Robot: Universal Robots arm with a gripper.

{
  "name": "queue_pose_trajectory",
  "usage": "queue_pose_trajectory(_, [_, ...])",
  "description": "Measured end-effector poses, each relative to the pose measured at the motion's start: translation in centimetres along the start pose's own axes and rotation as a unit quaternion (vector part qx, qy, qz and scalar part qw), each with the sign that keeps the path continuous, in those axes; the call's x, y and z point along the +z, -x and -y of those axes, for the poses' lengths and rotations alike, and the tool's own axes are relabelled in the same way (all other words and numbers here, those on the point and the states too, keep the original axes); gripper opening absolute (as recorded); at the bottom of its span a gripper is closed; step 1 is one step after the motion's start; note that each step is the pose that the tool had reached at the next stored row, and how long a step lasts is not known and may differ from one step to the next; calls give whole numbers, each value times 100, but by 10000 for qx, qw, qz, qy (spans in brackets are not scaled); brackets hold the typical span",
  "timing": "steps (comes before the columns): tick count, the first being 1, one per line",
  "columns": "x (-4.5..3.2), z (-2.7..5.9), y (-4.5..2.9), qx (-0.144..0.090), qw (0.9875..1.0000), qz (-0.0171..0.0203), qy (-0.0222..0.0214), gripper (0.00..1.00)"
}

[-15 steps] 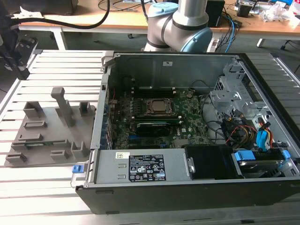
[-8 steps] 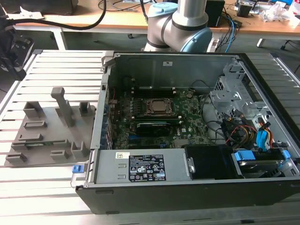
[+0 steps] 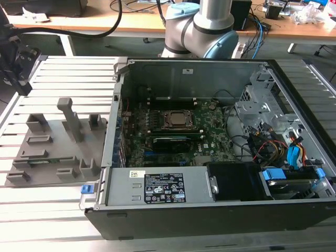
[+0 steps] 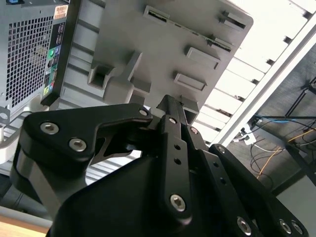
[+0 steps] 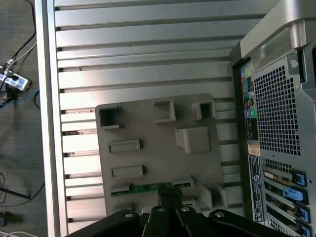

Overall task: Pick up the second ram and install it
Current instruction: 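Reach for the second ram, then pick up the second ram and move it above second insertion slot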

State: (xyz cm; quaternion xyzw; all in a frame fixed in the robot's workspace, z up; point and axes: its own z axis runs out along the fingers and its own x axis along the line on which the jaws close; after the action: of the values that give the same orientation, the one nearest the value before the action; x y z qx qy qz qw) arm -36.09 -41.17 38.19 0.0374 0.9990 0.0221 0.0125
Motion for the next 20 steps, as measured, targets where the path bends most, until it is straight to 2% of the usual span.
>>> queue_pose_trajectory(15, [-1, 3, 0, -43, 10000, -2, 1, 11])
queue_pose_trajectory(19, [-1, 3, 0, -264, 9996, -12, 6, 11])
queue_pose_trajectory(20, [-1, 3, 0, -448, 9990, -21, 10, 11])
